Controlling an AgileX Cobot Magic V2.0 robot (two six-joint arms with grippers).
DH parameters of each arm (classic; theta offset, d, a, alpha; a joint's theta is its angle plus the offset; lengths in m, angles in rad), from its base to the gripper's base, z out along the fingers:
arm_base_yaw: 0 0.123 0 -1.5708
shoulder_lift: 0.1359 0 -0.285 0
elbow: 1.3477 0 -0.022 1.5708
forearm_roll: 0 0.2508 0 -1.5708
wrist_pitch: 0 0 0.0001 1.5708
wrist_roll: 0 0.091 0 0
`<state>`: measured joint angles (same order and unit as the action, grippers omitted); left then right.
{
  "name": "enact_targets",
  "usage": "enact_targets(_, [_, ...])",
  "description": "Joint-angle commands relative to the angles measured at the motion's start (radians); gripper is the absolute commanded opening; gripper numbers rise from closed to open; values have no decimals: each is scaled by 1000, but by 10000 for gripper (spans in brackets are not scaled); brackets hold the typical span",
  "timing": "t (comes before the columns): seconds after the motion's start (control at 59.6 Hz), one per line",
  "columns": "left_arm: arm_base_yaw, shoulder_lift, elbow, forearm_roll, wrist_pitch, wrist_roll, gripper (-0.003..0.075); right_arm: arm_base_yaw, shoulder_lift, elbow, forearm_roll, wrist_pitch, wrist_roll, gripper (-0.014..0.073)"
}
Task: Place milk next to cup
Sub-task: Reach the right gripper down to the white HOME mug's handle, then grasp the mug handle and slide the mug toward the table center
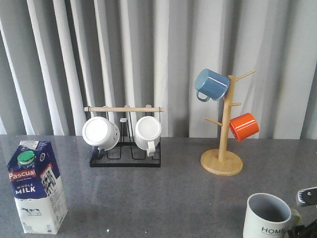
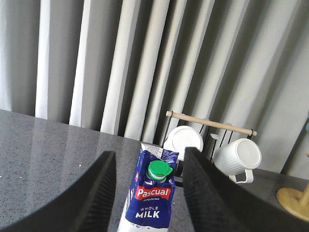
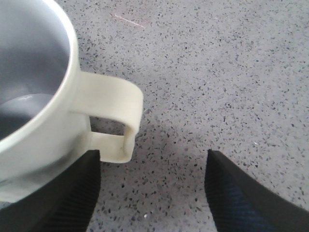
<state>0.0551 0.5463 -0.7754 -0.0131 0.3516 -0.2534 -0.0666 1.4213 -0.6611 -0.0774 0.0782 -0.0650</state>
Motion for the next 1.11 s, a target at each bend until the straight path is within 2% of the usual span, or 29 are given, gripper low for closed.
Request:
enact_targets(0.0, [1,10,-31,-2,-68,1,326,-9,0,-24,-5,-99,-9,448])
enact_targets(0.201, [1,10,-31,-2,-68,1,326,-9,49,-24,-11,-183,-8,443])
enact_targets(0.285, [1,10,-31,-2,-68,1,326,-8,53,-24,-13,-231,-8,410])
enact_targets(0.42, [1,10,-31,-2,-68,1,326,-8,56,-24,-37,-266,-9,273])
enact_targets(0.537, [1,10,-31,-2,-68,1,326,-8,59,-24,-59,-272,-8,92])
enact_targets(0.638, [1,10,-31,-2,-68,1,326,-8,58,-27,-58,-281,6,-17])
enact_targets(0.772, [1,10,-31,-2,-68,1,326,-5,24,-48,-62,-274,65,-8])
enact_targets(0.924, [1,10,-31,-2,-68,1,326,1,-59,-152,-62,-217,93,-8])
enact_targets(1.007, [1,10,-31,-2,-68,0,326,46,-84,-245,-66,-134,90,-8])
enact_targets(1.091, [1,10,-31,-2,-68,0,326,137,-77,-340,-65,-54,90,-8])
